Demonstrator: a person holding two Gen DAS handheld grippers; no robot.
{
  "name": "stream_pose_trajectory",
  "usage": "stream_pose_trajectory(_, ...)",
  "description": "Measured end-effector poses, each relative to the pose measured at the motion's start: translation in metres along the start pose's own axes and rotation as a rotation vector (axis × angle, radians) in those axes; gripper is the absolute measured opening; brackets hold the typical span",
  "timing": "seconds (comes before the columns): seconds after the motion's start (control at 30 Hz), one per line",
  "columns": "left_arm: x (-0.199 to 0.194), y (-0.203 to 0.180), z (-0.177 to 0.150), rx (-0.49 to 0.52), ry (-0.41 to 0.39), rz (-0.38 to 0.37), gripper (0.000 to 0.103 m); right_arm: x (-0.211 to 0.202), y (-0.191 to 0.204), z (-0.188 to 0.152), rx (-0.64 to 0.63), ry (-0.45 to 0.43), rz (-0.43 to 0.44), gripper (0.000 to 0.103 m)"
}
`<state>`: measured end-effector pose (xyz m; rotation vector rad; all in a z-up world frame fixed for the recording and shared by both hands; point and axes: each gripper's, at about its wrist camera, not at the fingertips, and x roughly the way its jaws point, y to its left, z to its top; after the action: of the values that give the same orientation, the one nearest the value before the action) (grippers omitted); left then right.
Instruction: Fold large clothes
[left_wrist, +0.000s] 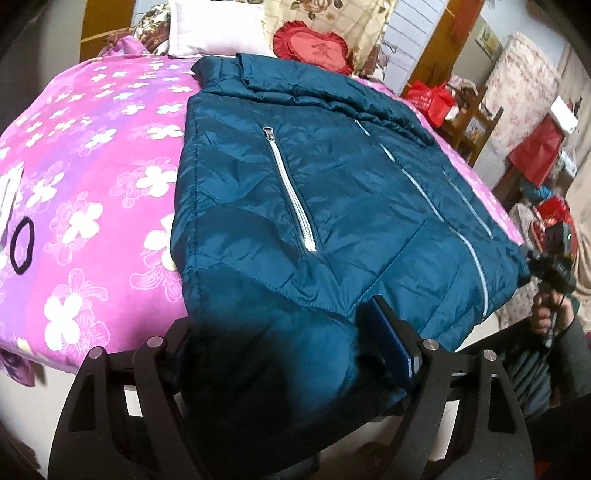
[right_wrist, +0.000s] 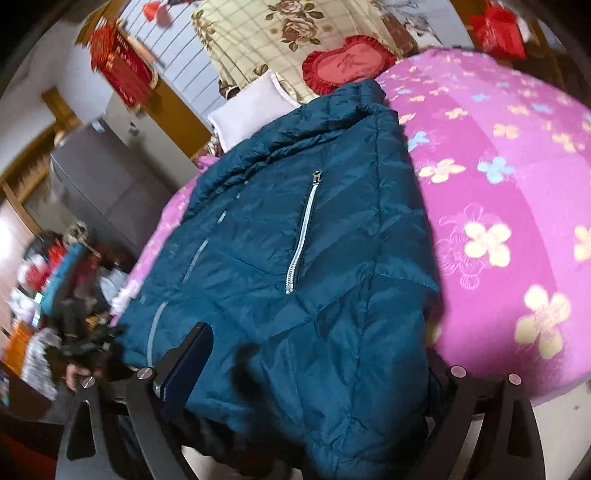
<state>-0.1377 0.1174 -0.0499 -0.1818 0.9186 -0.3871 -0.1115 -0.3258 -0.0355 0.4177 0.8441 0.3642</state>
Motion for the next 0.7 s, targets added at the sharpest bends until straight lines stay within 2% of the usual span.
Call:
stream_pose_trajectory(0.07, -0.002, 0.003, -0.001, -0.031, -0.018, -0.013, 0.082, 0.001, 0.001, -0.001, -0.009, -0.012, -0.018, 0.094)
stream_pose_trajectory(0.13, -0.003, 0.004, -0.001, -0.046, -0.029, -0.013, 0.082, 0.002, 0.002, -0.001, -0.022, -0.016, -0.040, 0.088)
stream_pose_trajectory(0.2, -0.004, 0.005, -0.001, -0.055, -0.036, -0.022, 0.082, 0.004, 0.002, 0.000, -0.033, -0.012, -0.074, 0.063)
stream_pose_trajectory(0.27, -0.004, 0.007, 0.000, -0.072, -0.044, -0.034, 0.080, 0.005, -0.001, 0.000, -0.023, -0.010, -0.078, 0.052)
stream_pose_trajectory(0.3, -0.004, 0.008, 0.001, -0.078, -0.044, -0.030, 0.076, 0.006, -0.002, 0.001, -0.021, -0.010, -0.079, 0.048)
stream_pose_trajectory(0.37, -0.003, 0.011, 0.003, -0.098, -0.045, 0.028, 0.045, 0.008, 0.000, 0.001, -0.034, -0.007, -0.094, 0.047)
stream_pose_trajectory(0.43, -0.003, 0.015, 0.003, -0.117, -0.046, 0.041, 0.038, 0.009, 0.002, 0.001, -0.049, -0.008, -0.108, 0.047)
stream_pose_trajectory(0.53, -0.003, 0.011, 0.003, -0.101, -0.043, 0.060, 0.038, 0.011, 0.007, -0.001, -0.077, -0.017, -0.134, 0.047)
stream_pose_trajectory(0.57, -0.002, 0.010, 0.003, -0.091, -0.041, 0.070, 0.041, 0.012, 0.008, -0.002, -0.084, -0.020, -0.141, 0.047)
stream_pose_trajectory(0.6, -0.002, 0.009, 0.003, -0.087, -0.040, 0.070, 0.045, 0.012, 0.009, -0.002, -0.087, -0.021, -0.146, 0.047)
stream_pose_trajectory(0.67, 0.000, 0.007, 0.003, -0.091, -0.047, 0.041, 0.062, 0.012, 0.009, -0.001, -0.079, -0.023, -0.146, 0.047)
stream_pose_trajectory(0.7, 0.000, 0.006, 0.003, -0.091, -0.050, 0.035, 0.065, 0.012, 0.009, -0.001, -0.074, -0.023, -0.145, 0.047)
